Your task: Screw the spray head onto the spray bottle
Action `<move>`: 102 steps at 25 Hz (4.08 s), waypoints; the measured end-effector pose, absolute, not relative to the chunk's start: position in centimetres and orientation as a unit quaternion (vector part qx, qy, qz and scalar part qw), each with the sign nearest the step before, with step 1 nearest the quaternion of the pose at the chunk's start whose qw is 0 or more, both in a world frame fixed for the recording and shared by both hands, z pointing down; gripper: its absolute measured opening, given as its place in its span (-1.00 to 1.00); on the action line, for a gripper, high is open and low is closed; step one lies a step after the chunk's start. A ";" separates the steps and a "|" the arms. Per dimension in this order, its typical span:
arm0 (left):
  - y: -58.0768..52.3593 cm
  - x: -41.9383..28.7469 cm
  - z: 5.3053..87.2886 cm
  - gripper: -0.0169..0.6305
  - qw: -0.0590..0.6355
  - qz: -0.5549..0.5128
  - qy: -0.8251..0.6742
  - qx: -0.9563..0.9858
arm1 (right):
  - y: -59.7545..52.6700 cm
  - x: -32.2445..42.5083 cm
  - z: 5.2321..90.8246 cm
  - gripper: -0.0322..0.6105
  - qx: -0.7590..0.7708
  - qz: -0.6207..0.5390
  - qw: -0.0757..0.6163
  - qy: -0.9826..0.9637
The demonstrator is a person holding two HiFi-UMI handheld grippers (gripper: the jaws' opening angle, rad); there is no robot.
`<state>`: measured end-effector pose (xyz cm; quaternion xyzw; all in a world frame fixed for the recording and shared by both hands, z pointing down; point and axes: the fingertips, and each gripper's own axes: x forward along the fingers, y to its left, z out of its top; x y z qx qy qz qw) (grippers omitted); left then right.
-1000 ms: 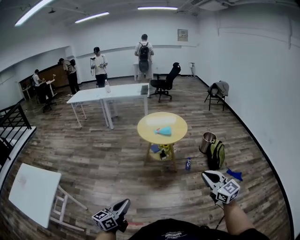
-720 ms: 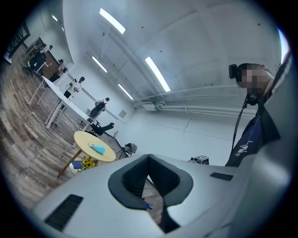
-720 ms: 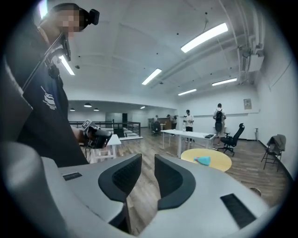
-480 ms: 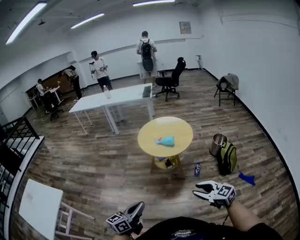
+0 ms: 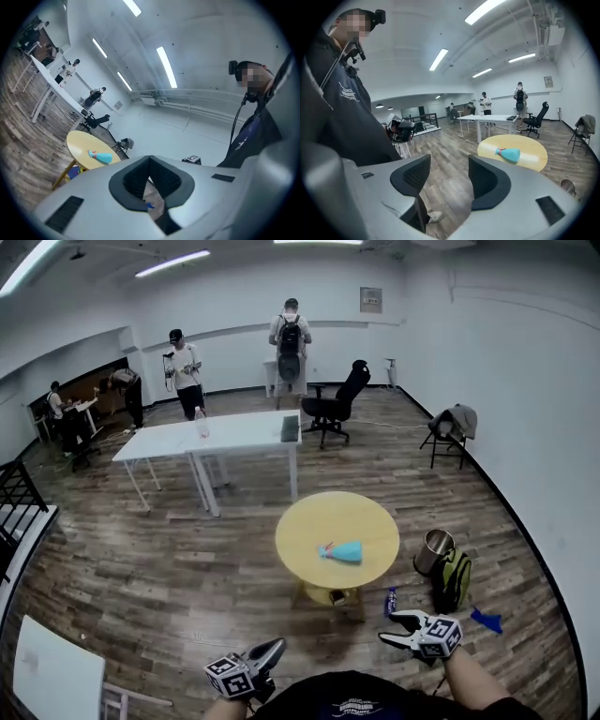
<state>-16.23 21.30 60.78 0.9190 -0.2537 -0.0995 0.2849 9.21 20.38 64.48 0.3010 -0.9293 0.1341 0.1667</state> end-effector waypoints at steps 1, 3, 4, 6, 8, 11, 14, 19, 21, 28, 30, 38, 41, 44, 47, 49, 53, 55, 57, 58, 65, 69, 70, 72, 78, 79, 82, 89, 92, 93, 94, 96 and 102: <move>19.2 -17.4 60.9 -0.92 0.278 -0.088 -0.246 0.924 | 18.3 8.1 64.9 0.00 0.308 0.140 0.169 -0.926; 14.6 -19.4 60.6 -0.92 0.271 -0.075 -0.235 0.930 | 13.8 6.1 64.9 0.11 0.327 0.153 0.167 -0.917; 12.4 -19.9 60.4 -0.92 0.274 -0.074 -0.233 0.930 | 11.7 5.4 65.0 0.14 0.331 0.158 0.172 -0.914; 8.9 -20.2 60.6 -0.92 0.284 -0.079 -0.229 0.928 | 8.7 4.8 65.9 0.20 0.323 0.154 0.203 -0.911; 6.2 -19.5 61.8 -0.92 0.294 -0.078 -0.224 0.926 | 6.5 5.4 67.6 0.24 0.310 0.143 0.238 -0.909; 2.0 -17.3 63.3 -0.92 0.305 -0.071 -0.224 0.923 | 1.5 7.7 70.4 0.27 0.304 0.146 0.257 -0.905; -2.7 -14.1 63.4 -0.91 0.298 -0.057 -0.235 0.923 | -5.4 10.8 72.5 0.32 0.290 0.143 0.267 -0.908; -12.1 -9.4 64.5 -0.92 0.319 -0.084 -0.313 0.891 | -17.4 15.7 76.9 0.48 0.235 0.133 0.301 -0.914; -15.4 -6.9 64.3 -0.92 0.342 -0.109 -0.340 0.869 | -21.1 16.9 79.4 0.63 0.196 0.123 0.325 -0.917; -22.2 -2.6 63.5 -0.92 0.358 -0.096 -0.392 0.842 | -28.3 16.4 87.0 0.80 0.085 0.112 0.372 -0.918; -23.4 -3.4 64.3 -0.92 0.368 -0.093 -0.401 0.834 | -29.0 15.3 88.6 0.80 0.079 0.119 0.367 -0.919; -27.9 -7.6 65.8 -0.91 0.393 -0.064 -0.373 0.838 | -30.2 14.1 94.5 0.41 0.112 0.130 0.418 -0.892; -29.8 -8.8 66.2 -0.92 0.394 -0.068 -0.353 0.846 | -30.7 14.2 93.3 0.40 0.138 0.168 0.397 -0.892; -31.3 -9.7 66.6 -0.92 0.394 -0.072 -0.331 0.855 | -32.1 13.6 90.0 0.39 0.167 0.181 0.362 -0.899; -32.9 -9.9 66.6 -0.92 0.393 -0.088 -0.308 0.862 | -34.5 13.8 84.6 0.39 0.213 0.184 0.312 -0.908; -34.2 -9.8 65.8 -0.92 0.390 -0.104 -0.292 0.867 | -36.0 14.0 79.7 0.39 0.241 0.171 0.273 -0.916; -37.8 -8.0 61.7 -0.92 0.380 -0.134 -0.244 0.882 | -38.2 14.3 67.8 0.39 0.267 0.087 0.219 -0.934; -39.3 -6.4 58.9 -0.92 0.386 -0.142 -0.198 0.890 | -38.3 14.3 62.5 0.39 0.267 0.030 0.213 -0.939; -40.1 -4.4 56.2 -0.89 0.404 -0.141 -0.144 0.892 | -37.8 14.0 58.4 0.39 0.263 -0.020 0.214 -0.941; -40.2 -3.4 55.1 -0.64 0.415 -0.136 -0.115 0.892 | -37.3 13.8 56.8 0.39 0.258 -0.040 0.215 -0.941; -38.8 1.3 50.9 -0.17 0.397 -0.073 -0.053 0.913 | -35.0 13.0 53.3 0.39 0.240 -0.071 0.221 -0.942; -38.5 2.0 52.8 -0.16 0.405 -0.036 -0.076 0.911 | -33.2 13.8 52.8 0.39 0.217 -0.056 0.204 -0.953; -38.3 2.2 52.9 -0.16 0.412 -0.038 -0.073 0.908 | -32.8 13.6 52.7 0.39 0.210 -0.056 0.201 -0.955; -37.2 2.8 52.4 -0.16 0.414 -0.048 -0.051 0.908 | -32.2 13.0 52.7 0.39 0.197 -0.053 0.191 -0.960; -35.9 2.7 49.2 -0.51 0.373 -0.104 -0.023 0.922 | -31.9 11.4 53.2 0.40 0.172 0.005 0.160 -0.972; -35.9 2.6 48.6 -0.51 0.373 -0.111 -0.020 0.921 | -32.0 11.2 53.4 0.41 0.164 0.021 0.157 -0.974; -35.6 2.7 47.7 -0.53 0.394 -0.135 -0.013 0.909 | -32.6 11.4 51.6 0.43 0.149 0.083 0.076 -0.982; -33.4 3.1 50.4 -0.47 0.331 -0.079 -0.031 0.940 | -32.5 12.0 51.3 0.44 0.127 0.156 0.049 -0.978; -32.8 3.2 50.9 -0.45 0.290 -0.046 -0.038 0.955 | -32.1 11.8 51.8 0.44 0.120 0.172 0.052 -0.976; -32.7 3.2 51.0 -0.45 0.280 -0.038 -0.042 0.958 | -32.0 11.8 52.0 0.44 0.119 0.177 0.054 -0.976; -32.7 3.1 51.1 -0.44 0.273 -0.032 -0.047 0.960 | -31.9 11.7 52.2 0.44 0.118 0.183 0.055 -0.974; -33.0 2.9 51.3 -0.42 0.287 -0.037 -0.057 0.955 | -31.9 11.5 52.5 0.44 0.119 0.195 0.055 -0.972; -37.3 -1.5 51.7 0.05 0.489 -0.204 -0.105 0.842 | -33.4 11.9 51.5 0.43 0.150 0.212 -0.008 -0.966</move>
